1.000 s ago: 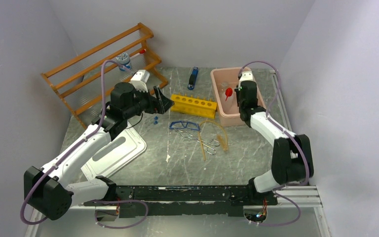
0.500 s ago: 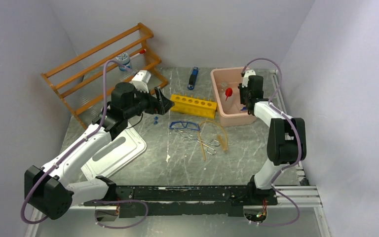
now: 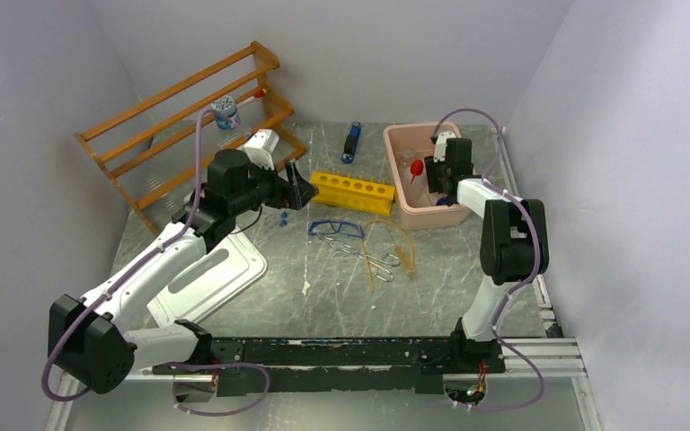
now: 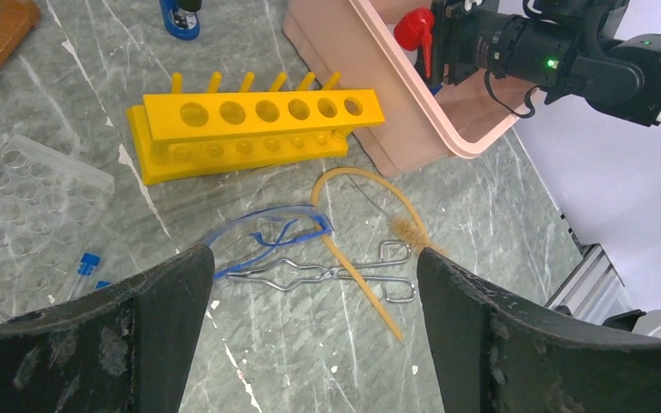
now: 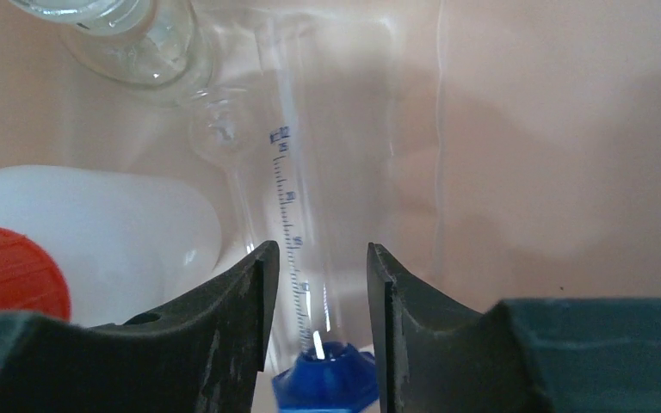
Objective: Organize the chemistry lab equipment
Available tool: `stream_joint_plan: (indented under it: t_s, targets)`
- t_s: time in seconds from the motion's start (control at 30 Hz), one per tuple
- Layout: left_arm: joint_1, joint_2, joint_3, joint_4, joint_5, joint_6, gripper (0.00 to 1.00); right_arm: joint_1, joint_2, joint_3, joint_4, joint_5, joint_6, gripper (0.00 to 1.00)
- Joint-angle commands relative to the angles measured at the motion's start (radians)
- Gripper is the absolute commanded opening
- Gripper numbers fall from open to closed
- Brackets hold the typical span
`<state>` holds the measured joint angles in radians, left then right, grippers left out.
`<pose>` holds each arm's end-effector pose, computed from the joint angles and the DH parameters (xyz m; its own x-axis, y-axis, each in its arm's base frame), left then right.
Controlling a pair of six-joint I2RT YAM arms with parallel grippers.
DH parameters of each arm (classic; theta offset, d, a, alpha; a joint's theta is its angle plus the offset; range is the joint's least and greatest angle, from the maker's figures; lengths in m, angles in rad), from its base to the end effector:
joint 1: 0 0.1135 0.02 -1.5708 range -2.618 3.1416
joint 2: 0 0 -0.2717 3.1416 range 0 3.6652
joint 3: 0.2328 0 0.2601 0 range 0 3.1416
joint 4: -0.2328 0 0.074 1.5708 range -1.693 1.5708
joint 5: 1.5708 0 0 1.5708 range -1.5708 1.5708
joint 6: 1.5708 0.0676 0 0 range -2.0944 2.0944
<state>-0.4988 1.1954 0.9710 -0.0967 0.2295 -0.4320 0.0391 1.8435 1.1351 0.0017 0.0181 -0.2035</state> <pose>0.2676 -0.1633 0.3243 -0.5261 -0.1777 -0.8317 0.4792 0.7460 -0.4625 0.4318 0.0157 0.1641 -0.6303 -0.2269 -0.7424 -0.1559 0.9739 -0.1652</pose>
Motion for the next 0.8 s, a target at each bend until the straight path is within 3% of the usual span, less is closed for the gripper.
stream_joint_plan:
  t_s: [0.0, 0.3, 0.5, 0.77]
  targets:
    - [0.006, 0.009, 0.039, 0.002, 0.008, 0.025, 0.9, -0.013, -0.001, 0.028, 0.003, -0.014, 0.003, 0.46]
    - [0.006, -0.013, 0.034, -0.01, -0.007, 0.043, 0.9, -0.011, -0.139, -0.011, 0.045, 0.021, 0.115, 0.46]
    - [0.006, -0.033, 0.033, -0.04, -0.046, 0.073, 0.9, 0.03, -0.258, -0.023, 0.073, 0.173, 0.191, 0.48]
    - [0.006, -0.077, 0.028, -0.081, -0.125, 0.112, 0.9, 0.178, -0.389, 0.041, 0.005, 0.297, 0.196, 0.54]
